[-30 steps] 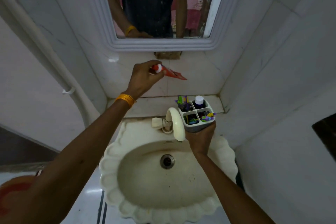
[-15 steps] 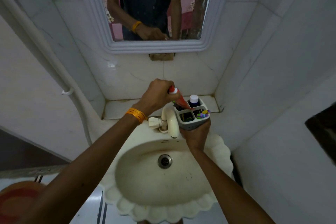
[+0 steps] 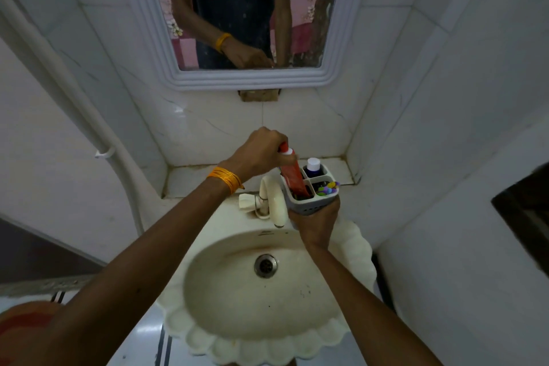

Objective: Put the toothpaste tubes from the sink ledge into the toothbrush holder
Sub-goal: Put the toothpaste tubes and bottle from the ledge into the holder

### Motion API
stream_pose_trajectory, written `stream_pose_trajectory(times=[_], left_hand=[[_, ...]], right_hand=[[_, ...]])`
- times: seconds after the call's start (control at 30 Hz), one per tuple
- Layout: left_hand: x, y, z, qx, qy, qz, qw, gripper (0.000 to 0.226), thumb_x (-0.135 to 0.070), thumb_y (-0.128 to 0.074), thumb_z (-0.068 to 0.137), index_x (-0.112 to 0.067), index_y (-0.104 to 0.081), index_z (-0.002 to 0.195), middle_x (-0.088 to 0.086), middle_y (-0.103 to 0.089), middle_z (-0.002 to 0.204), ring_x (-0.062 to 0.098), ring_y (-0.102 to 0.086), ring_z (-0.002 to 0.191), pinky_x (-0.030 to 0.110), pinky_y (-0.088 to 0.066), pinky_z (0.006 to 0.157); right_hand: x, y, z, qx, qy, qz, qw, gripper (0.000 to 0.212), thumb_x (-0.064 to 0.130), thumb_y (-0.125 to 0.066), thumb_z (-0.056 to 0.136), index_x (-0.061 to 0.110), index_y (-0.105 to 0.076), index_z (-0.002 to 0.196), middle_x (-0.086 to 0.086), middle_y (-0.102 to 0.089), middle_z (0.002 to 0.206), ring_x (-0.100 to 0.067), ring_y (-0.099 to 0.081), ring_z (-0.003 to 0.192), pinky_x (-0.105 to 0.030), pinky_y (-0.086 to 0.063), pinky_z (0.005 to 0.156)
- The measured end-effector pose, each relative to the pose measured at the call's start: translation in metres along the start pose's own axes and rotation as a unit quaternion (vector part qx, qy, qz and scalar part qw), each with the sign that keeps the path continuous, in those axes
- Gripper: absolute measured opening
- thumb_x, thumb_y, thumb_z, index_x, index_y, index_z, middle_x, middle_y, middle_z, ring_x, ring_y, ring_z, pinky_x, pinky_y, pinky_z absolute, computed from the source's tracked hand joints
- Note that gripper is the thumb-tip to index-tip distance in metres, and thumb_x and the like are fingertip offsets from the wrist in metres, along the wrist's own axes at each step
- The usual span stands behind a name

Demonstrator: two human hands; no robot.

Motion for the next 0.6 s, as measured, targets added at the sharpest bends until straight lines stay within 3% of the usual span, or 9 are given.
stream_pose_trajectory(times=[0.1,0.2,0.27,0.37,0.5,0.6], left_hand=[[-0.007,-0.025,0.002,0.032,0.009,-0.002,0.999,0.033,-0.04,-0.067,0.087,-0.009,-0.063,0.076,0.008,-0.063,0.074,0.026,-0.058,0.073,0.03,-0.037,0.064],[-0.014,-0.047,0.003,0.069,0.008,0.004,0.998,0.034,-0.043,-0.067,0.087,-0.014,-0.055,0.073,0.006,-0.058,0.076,0.023,-0.051,0.073,0.03,-0.036,0.066],[-0.016,-0.06,0.004,0.089,0.012,0.021,0.996,0.033,-0.044,-0.067,0.087,-0.012,-0.059,0.08,0.013,-0.063,0.086,0.026,-0.053,0.08,0.031,-0.036,0.068],[-0.021,-0.075,0.004,0.102,0.018,0.05,0.993,0.038,-0.041,-0.066,0.087,-0.005,-0.065,0.099,0.018,-0.067,0.103,0.032,-0.059,0.098,0.031,-0.035,0.071],[-0.029,-0.082,0.006,0.085,0.016,0.074,0.993,0.028,-0.028,-0.064,0.088,-0.003,-0.065,0.102,0.019,-0.068,0.108,0.034,-0.062,0.099,0.033,-0.037,0.072],[-0.031,-0.092,0.004,0.105,0.02,0.094,0.99,0.033,-0.027,-0.069,0.086,-0.001,-0.065,0.106,0.021,-0.066,0.111,0.036,-0.063,0.102,0.039,-0.046,0.078]], right_hand=[[-0.001,0.002,0.0,-0.004,-0.002,-0.016,1.0,0.125,0.024,-0.106,0.044,0.013,-0.038,0.148,-0.001,-0.056,0.137,-0.015,-0.056,0.127,-0.023,-0.048,0.103],[-0.003,0.003,0.0,-0.008,-0.003,-0.027,1.0,0.124,0.022,-0.106,0.042,0.011,-0.039,0.147,0.001,-0.056,0.134,-0.014,-0.056,0.124,-0.021,-0.048,0.102],[-0.002,0.002,0.0,-0.008,-0.001,-0.031,0.999,0.124,0.02,-0.106,0.042,0.008,-0.04,0.146,0.003,-0.054,0.132,-0.014,-0.055,0.123,-0.015,-0.046,0.101],[-0.004,0.003,-0.002,-0.015,-0.014,-0.037,0.999,0.126,0.017,-0.105,0.042,0.004,-0.038,0.148,0.002,-0.051,0.13,-0.018,-0.053,0.123,-0.024,-0.043,0.1],[-0.001,0.005,-0.003,-0.019,-0.007,-0.05,0.999,0.126,0.02,-0.105,0.045,0.003,-0.037,0.149,-0.01,-0.055,0.137,-0.022,-0.054,0.127,-0.028,-0.044,0.104],[0.001,0.005,-0.003,-0.02,-0.003,-0.06,0.998,0.126,0.023,-0.105,0.046,0.005,-0.036,0.15,-0.009,-0.055,0.138,-0.021,-0.054,0.128,-0.029,-0.045,0.106]])
Point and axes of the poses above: each hand's wrist, its own z-axis towards the middle knuckle, its own y-axis out of the back of the hand, x = y × z, the point moved 10 cm from there along z, towards the middle knuckle
